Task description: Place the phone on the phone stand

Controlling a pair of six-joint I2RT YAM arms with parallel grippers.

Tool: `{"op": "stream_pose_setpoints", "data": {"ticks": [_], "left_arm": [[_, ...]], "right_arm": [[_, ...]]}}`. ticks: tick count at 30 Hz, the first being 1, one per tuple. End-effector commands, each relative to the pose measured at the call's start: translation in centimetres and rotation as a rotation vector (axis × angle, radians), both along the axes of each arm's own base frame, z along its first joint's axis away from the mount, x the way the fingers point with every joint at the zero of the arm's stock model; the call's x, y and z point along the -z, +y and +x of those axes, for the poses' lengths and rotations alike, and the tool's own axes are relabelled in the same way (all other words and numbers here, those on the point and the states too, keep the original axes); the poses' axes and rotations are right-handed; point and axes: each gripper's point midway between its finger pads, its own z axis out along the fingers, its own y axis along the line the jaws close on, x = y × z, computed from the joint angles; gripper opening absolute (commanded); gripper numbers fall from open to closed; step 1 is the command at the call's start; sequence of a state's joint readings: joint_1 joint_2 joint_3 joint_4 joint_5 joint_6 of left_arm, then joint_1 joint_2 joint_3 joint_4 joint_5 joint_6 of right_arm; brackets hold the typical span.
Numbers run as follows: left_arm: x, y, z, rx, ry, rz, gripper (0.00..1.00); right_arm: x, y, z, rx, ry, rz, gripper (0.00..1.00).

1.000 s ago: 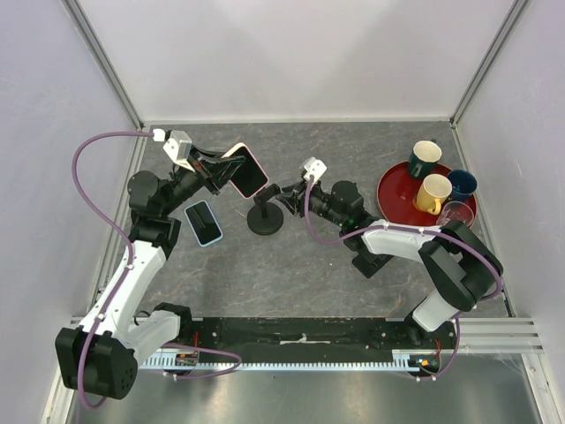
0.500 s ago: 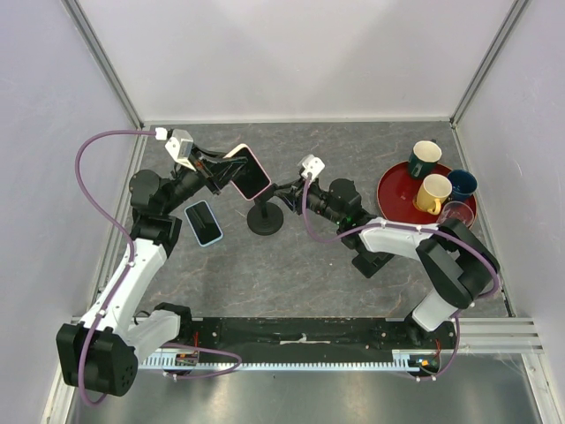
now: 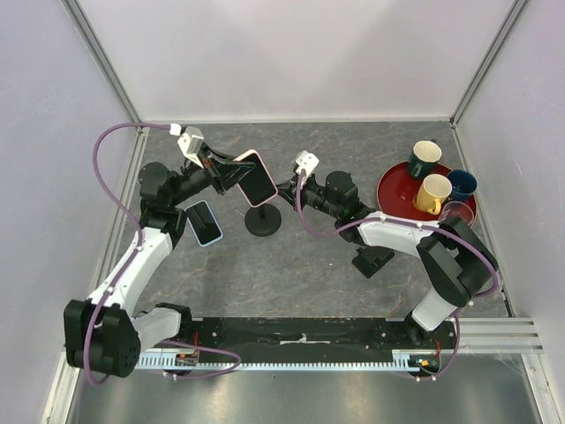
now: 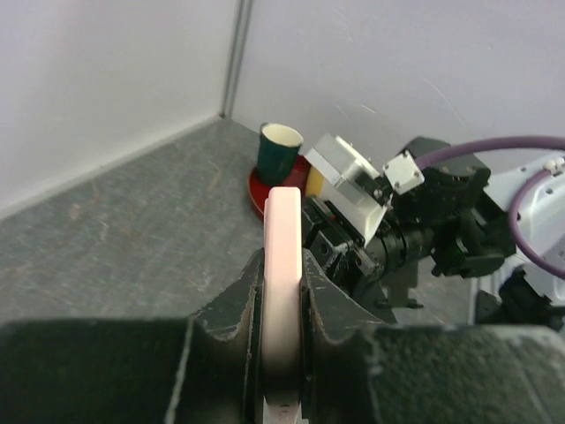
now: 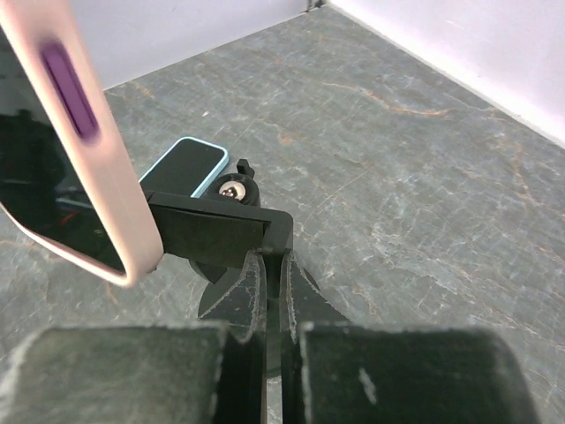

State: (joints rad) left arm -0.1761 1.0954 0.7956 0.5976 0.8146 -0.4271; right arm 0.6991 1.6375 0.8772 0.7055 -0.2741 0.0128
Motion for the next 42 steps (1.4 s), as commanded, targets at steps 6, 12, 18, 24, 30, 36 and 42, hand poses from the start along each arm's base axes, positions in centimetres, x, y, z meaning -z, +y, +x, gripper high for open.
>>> {"op": "stream_pose_setpoints", "data": {"ticks": [6, 12, 18, 24, 30, 36, 42], "left_arm": [[-1.8, -2.9, -3.1, 0.261, -0.087, 0.015, 0.02], [-0.8, -5.5, -5.0, 0.381, -0.108, 0.047, 0.02], [0.0, -7.0, -4.8, 0.42, -0.128, 0.048, 0.02], [1.5, -8.5, -5.0, 0.427, -0.225, 0.042, 0.02], [3.0, -8.8, -4.2, 0.415, -0.236, 0.067, 0.02], [4.7, -8.6, -3.7, 0.39, -0.294, 0.12, 0.02], [5.5, -8.0, -3.2, 0.371, -0.321, 0.161, 0.02]], "right_arm": [[-0.9, -0.6, -2.8, -0.292, 0.069, 0.036, 0.0], [-0.1, -0.4, -3.6, -0.377, 0.12, 0.031, 0.0], [0.1, 0.0, -4.2, -0.423, 0.14, 0.043, 0.0], [0.2, 0.2, -4.3, -0.433, 0.149, 0.047, 0.0], [0.5, 0.2, -4.2, -0.434, 0.157, 0.046, 0.0], [0.4, 0.2, -4.4, -0.445, 0.154, 0.046, 0.0], [0.9, 0.0, -4.5, -0.45, 0.162, 0.022, 0.0]]}}
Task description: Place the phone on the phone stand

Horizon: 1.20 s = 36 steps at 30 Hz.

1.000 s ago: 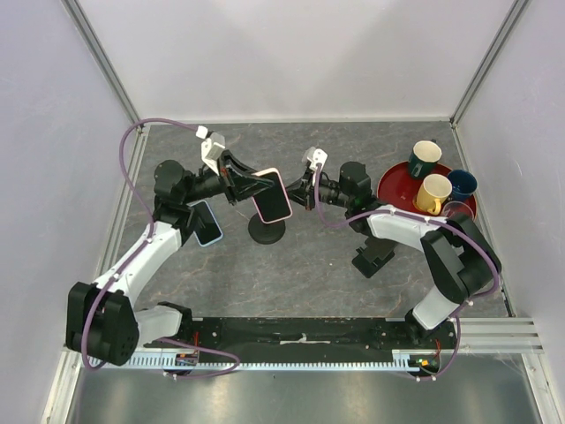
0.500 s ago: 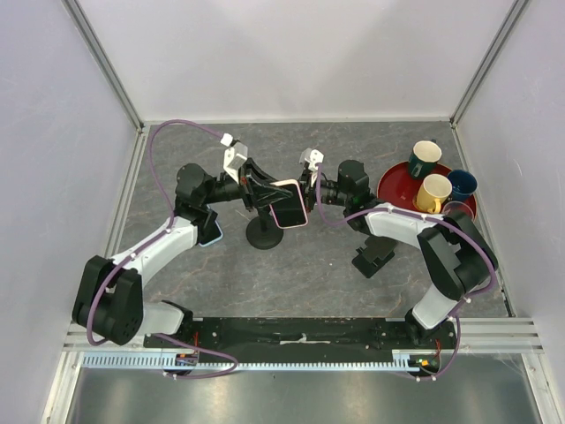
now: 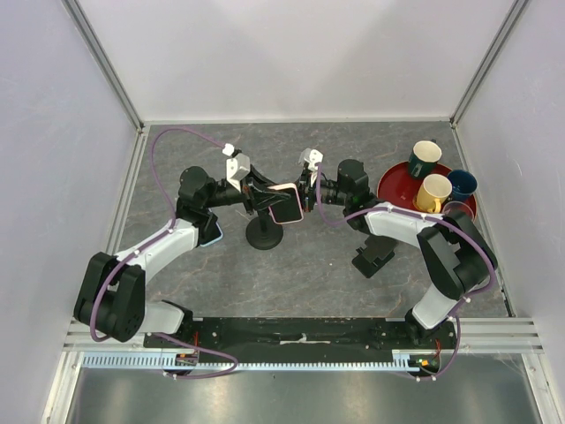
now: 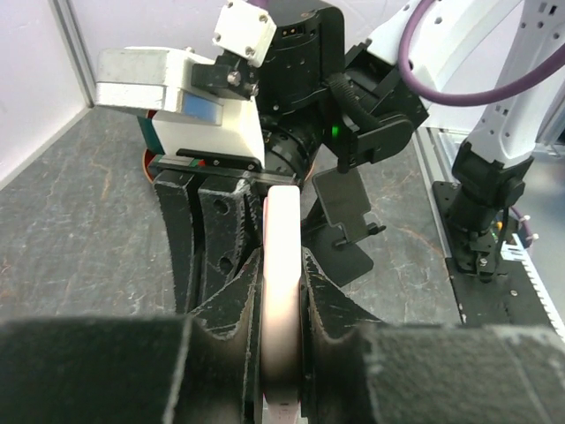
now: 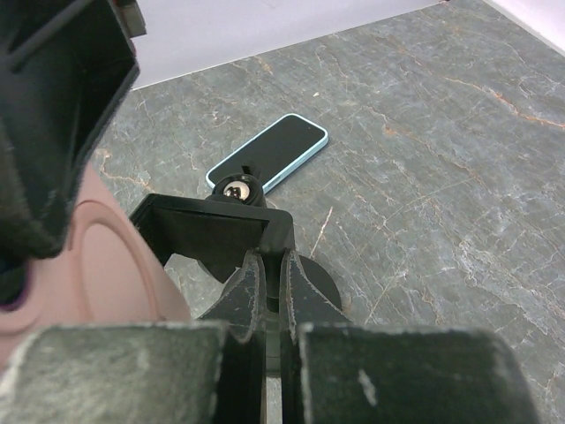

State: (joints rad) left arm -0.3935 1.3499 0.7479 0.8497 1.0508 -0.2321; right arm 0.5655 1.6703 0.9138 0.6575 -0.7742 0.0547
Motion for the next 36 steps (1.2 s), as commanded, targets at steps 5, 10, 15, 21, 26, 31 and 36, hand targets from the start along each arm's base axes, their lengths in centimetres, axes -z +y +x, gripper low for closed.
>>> {"op": "stream_pose_setpoints", "data": {"ticks": [5, 10, 15, 21, 26, 31, 36], "left_arm": [[-1.0, 0.6, 0.9, -0.032, -0.172, -0.03, 0.02], [-1.0, 1.1, 1.2, -0.058, -0.192, -0.028, 0.02], [-0.6, 1.3, 1.8, -0.089, -0.184, -0.008, 0.02], [-1.0, 1.8, 2.8, -0.179, -0.175, 0.012, 0.02], [0.3, 2.8, 5.2, -0.373, -0.137, 0.114, 0.02], [0.4, 4.9, 7.3, -0.642, -0.177, 0.185, 0.02], [0.6, 6.2, 7.9, -0.828, -0.202, 0.236, 0.02]], "right_arm": [[0.5, 0.2, -1.7, -0.104, 0.073, -0.008, 0.0], [0.5, -0.2, -1.8, -0.108, 0.074, -0.009, 0.0], [0.6, -0.3, -1.2, -0.079, 0.068, -0.014, 0.0], [-0.6, -1.5, 0.7, 0.106, 0.017, 0.037, 0.0], [-1.1, -3.5, 2.9, 0.421, -0.06, 0.042, 0.0], [-1.7, -5.8, 4.0, 0.737, -0.1, 0.04, 0.0], [-1.0, -8.2, 4.8, 0.962, -0.059, 0.051, 0.0]]}}
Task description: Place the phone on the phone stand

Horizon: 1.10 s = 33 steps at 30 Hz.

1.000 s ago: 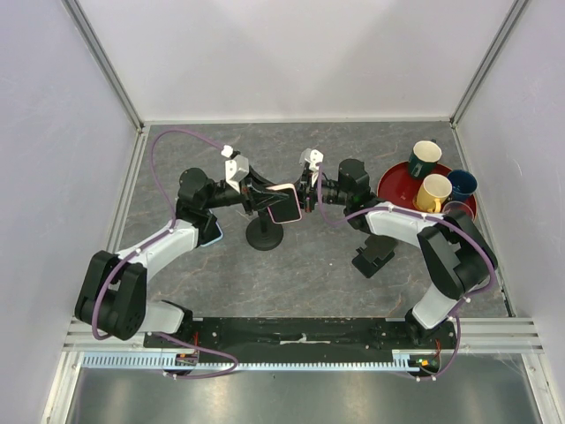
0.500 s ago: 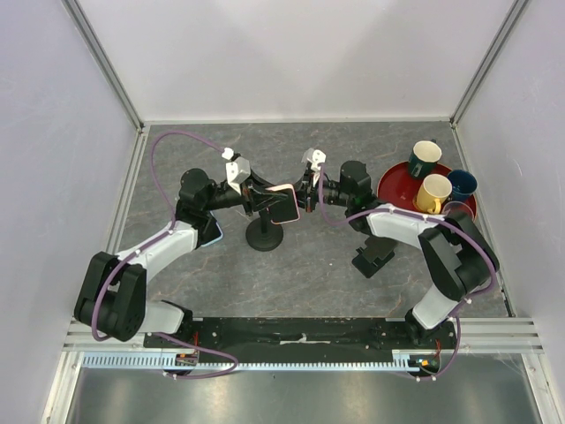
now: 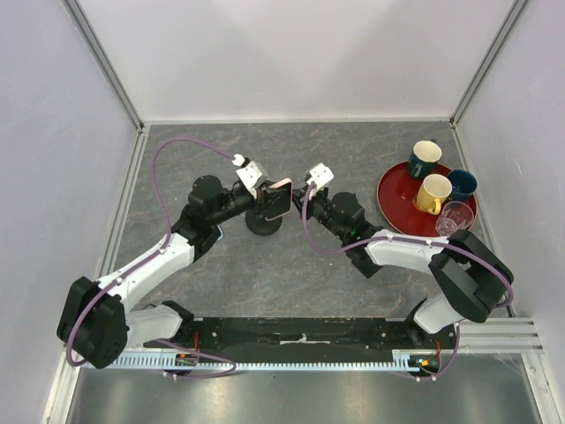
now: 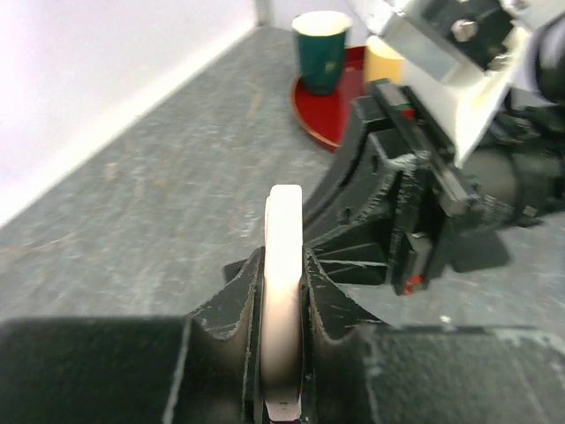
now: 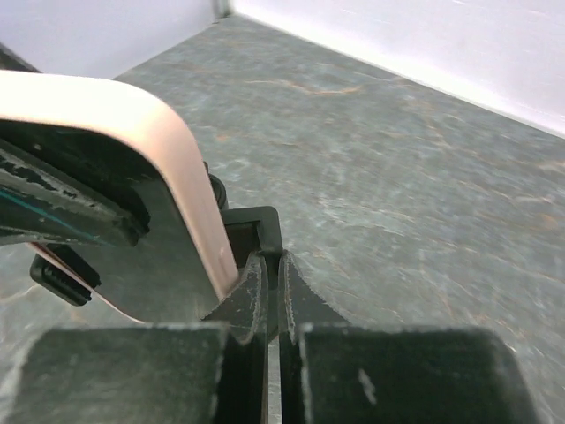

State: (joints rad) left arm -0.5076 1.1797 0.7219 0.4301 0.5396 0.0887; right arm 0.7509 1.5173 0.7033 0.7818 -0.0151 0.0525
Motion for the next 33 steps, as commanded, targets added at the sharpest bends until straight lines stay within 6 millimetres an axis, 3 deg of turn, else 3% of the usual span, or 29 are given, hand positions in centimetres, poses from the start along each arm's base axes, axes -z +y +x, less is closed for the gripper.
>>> {"op": "stream_pose_setpoints", "data": {"ticks": [1, 6, 15, 17, 22, 28, 33], "left_arm": [[-1.9, 5.3, 5.3, -0.47, -0.18, 0.115, 0.02], [-1.5, 7.4, 6.0, -0.669, -0.186, 0.153, 0.02], [-0.5, 9.1, 6.7, -0.865, -0.156, 0.217, 0.02], [-0.2, 10.4, 6.9, -0.955, -0.134, 0.226, 0.02], [0.3, 10.7, 7.2, -1.014, -0.067, 0.228, 0.02], [1.0, 9.5, 7.1, -0.948, -0.025, 0.248, 0.02], [1.8, 9.5, 7.4, -0.961, -0.002, 0.283, 0.02]], "right_arm": [[-1.0, -5.2, 3.1, 0.406, 0.005, 0.064, 0.0], [-0.4, -7.0, 3.6, 0.573, 0.008, 0.032, 0.0], [0.1, -6.9, 3.3, 0.728, 0.027, -0.008, 0.0], [0.1, -7.0, 3.2, 0.744, 0.026, -0.005, 0.0], [-0.6, -6.4, 3.0, 0.709, 0.011, 0.026, 0.0], [-1.7, -2.3, 1.8, 0.446, -0.044, 0.072, 0.0], [-2.1, -1.9, 1.3, 0.401, -0.043, 0.097, 0.0]]}}
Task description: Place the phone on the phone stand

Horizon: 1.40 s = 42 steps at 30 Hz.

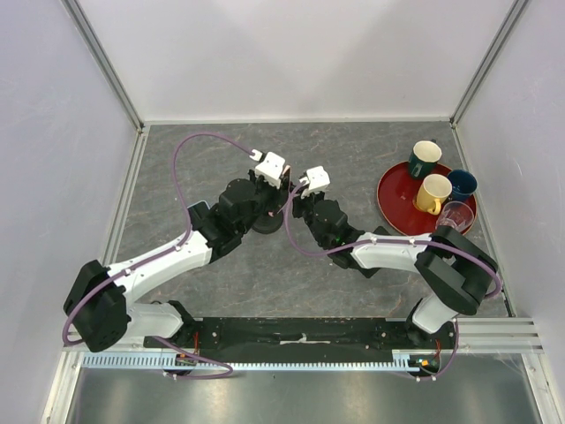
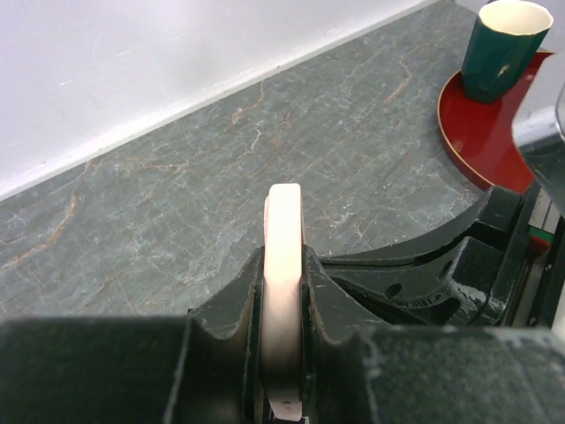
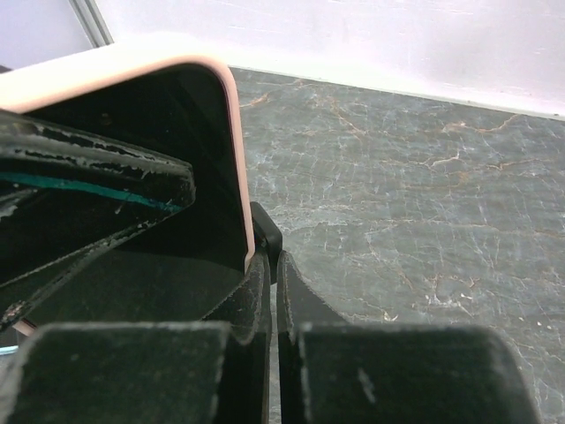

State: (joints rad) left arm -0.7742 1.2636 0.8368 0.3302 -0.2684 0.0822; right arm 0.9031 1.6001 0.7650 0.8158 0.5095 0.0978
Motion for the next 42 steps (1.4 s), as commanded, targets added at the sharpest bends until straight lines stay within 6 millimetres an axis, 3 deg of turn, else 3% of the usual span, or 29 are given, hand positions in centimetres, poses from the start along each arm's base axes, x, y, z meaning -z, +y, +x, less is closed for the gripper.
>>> {"op": "stream_pose_setpoints", "data": {"ticks": [1, 8, 15, 22, 25, 26, 31, 37, 38, 42], "left_arm": [[1.7, 9.2, 3.5, -0.427, 0.015, 0.213, 0.02], [2.9, 10.1, 4.3, -0.512, 0.034, 0.264, 0.02], [3.3, 10.4, 4.7, -0.551, 0.026, 0.302, 0.02], [3.3, 9.0, 4.1, -0.446, 0.024, 0.264, 0.02], [2.7, 9.4, 4.0, -0.465, 0.015, 0.258, 0.02], [2.6, 9.5, 3.9, -0.463, 0.013, 0.257, 0.02], [0.7, 8.2, 2.6, -0.343, -0.008, 0.176, 0.02], [-3.0, 4.3, -1.2, -0.007, -0.083, 0.066, 0.02], [-3.5, 4.0, -1.7, 0.029, -0.098, 0.057, 0.02], [-4.4, 1.7, -4.4, 0.234, -0.134, 0.046, 0.02]], "right_arm": [[-2.3, -1.2, -0.2, 0.031, -0.062, 0.049, 0.0], [-2.7, -2.5, -0.3, 0.084, -0.067, 0.054, 0.0], [-3.7, 0.2, -1.8, -0.047, -0.116, 0.026, 0.0], [-1.9, 1.2, -1.0, -0.134, -0.05, -0.001, 0.04], [-1.6, 2.0, -0.6, -0.268, 0.0, 0.066, 0.18], [-1.2, 2.3, -0.5, -0.314, 0.017, 0.078, 0.28], [-1.1, 0.8, 0.9, -0.436, 0.066, 0.179, 0.45], [-1.5, 0.8, -1.4, -0.732, 0.052, 0.17, 0.6], [-1.5, 0.9, -2.3, -0.796, 0.054, 0.167, 0.67], [-1.8, 0.4, -4.0, -0.929, 0.034, 0.141, 0.78]]}}
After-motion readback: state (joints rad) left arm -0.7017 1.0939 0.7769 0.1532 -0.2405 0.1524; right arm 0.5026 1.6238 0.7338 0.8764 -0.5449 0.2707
